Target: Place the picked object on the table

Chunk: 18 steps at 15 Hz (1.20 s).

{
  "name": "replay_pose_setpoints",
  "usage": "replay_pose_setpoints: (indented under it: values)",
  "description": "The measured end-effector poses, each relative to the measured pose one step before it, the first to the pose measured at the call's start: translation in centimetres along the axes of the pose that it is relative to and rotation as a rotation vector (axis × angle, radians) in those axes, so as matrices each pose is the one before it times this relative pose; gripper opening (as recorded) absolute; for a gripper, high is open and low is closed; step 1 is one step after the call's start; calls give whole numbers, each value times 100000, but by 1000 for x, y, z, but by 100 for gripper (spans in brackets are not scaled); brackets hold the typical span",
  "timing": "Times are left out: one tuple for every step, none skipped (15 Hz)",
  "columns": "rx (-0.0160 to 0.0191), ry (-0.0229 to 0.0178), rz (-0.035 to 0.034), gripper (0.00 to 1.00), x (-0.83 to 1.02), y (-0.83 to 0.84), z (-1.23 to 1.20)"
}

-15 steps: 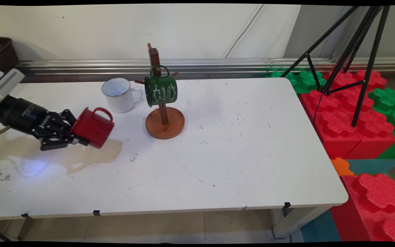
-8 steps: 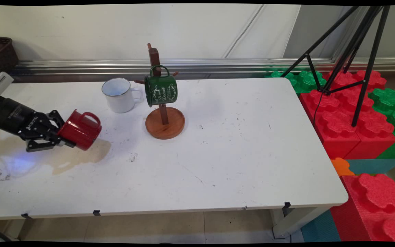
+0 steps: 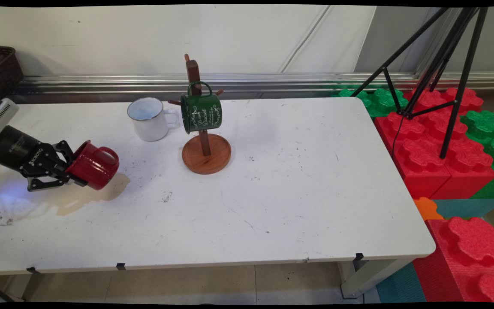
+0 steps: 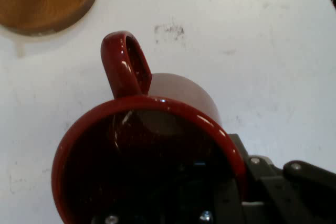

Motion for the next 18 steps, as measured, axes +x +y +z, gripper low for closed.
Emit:
replay_pose_setpoints:
  values:
    - [153,-1737,563,0,-31,-39,106]
    - [68,-1618,529,0,-20,-45,124]
    - [5,-1394,431,0,-7,-16,130]
    - [55,-1485,550,0,21,0,152]
    - [49,-1385,528,0,59,-47,165]
    - [147,-1485,657,0,78,-57,161]
    - [82,-911,429,0,53,-49,92]
    - [204,-1306,639,0,53,-50,86]
    - [191,-1057,555,0,49,-49,62]
    - [35,-678,433,0,38,-27,54]
    - [43,-937,550,0,49,-11,71]
    - [-18,-526,310,0,39,13,42]
    - [-41,-779,488,0,57,9,59]
    - [54,-491,299,0,37,1,21]
    - [95,-679,474,0,66,-12,25]
    - [46,-709,558,0,82,-15,9]
    - [-5,-579,506,0,93,-3,3]
    - [-19,-472,382,0,71,12,-2]
